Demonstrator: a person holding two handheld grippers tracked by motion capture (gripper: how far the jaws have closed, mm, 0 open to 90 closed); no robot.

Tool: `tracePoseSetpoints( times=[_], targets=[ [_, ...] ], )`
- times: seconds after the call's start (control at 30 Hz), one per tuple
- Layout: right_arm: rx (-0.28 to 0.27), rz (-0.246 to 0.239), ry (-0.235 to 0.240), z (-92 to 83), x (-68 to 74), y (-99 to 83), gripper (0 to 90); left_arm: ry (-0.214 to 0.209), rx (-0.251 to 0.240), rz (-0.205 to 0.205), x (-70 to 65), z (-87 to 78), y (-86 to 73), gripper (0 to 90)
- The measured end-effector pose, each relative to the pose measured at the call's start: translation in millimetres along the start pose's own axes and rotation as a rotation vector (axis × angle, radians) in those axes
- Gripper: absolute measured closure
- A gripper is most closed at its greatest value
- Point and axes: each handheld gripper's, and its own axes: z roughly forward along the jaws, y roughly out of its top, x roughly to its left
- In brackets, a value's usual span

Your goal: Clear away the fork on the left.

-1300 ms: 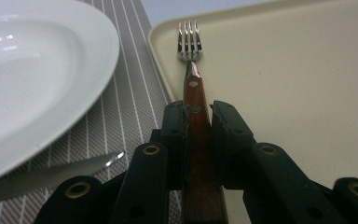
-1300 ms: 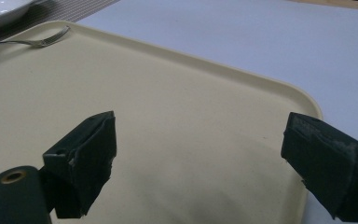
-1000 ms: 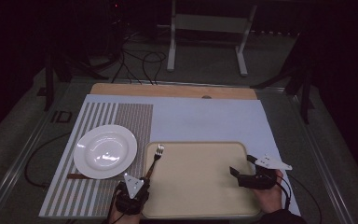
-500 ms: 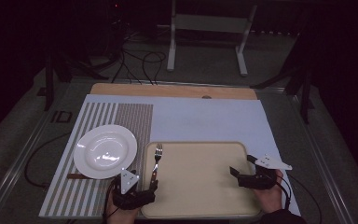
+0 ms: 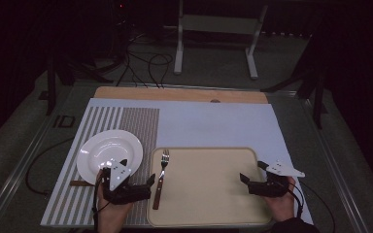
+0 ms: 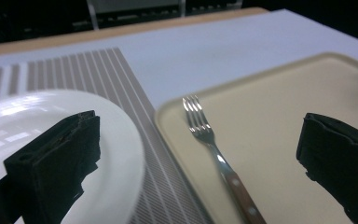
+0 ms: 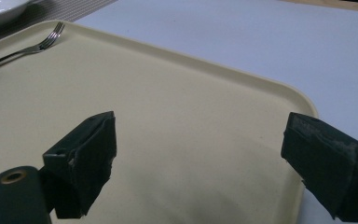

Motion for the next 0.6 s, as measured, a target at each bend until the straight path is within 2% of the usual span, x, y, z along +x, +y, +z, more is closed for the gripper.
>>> tracePoseSetpoints(
  times=[0.03,0.1,0.17,0.23,0.27,0.4,0.43,0.47,0.5,0.53,0.6],
  targets=[
    [0.000,0.000,0.000,0.0,0.0,0.0,10.2,0.000,0.000,0.000,0.0,0.0,0.0,0.0],
    [-0.002,-0.002,0.001,-0.2,-0.1,0.0,10.2,0.002,-0.009,0.022,10.4,-3.7,5.8,0.0],
    [-0.001,-0.003,0.001,0.0,0.1,0.0,10.2,0.002,-0.014,0.028,13.9,-5.2,7.7,0.0],
    [-0.003,-0.004,0.002,-0.2,0.0,0.0,10.2,-0.016,-0.038,0.046,25.0,-9.4,12.7,0.0],
    [-0.004,-0.003,0.001,-0.4,0.0,0.1,10.2,-0.016,-0.038,0.046,25.0,-9.4,12.7,0.0],
    [-0.011,-0.002,-0.004,-1.8,-1.1,0.5,10.0,-0.031,-0.046,0.095,45.1,-13.3,12.3,0.0],
    [-0.011,0.000,-0.005,-2.2,-1.5,0.5,10.0,-0.031,-0.046,0.095,45.1,-13.3,12.3,0.0],
    [-0.010,0.002,-0.005,-2.4,-1.7,0.5,10.0,-0.019,-0.034,0.085,53.3,-14.0,9.1,0.0],
    [-0.009,0.001,-0.005,-2.2,-2.2,0.3,10.0,-0.019,-0.034,0.085,53.3,-14.0,9.1,0.0],
    [-0.007,0.000,-0.007,-2.0,-2.4,0.1,10.0,-0.031,-0.047,0.061,61.3,-16.0,5.1,0.0],
    [-0.008,-0.002,-0.007,-1.9,-2.9,0.1,9.9,-0.029,-0.048,0.059,64.5,-16.9,3.2,0.0]
  ],
)
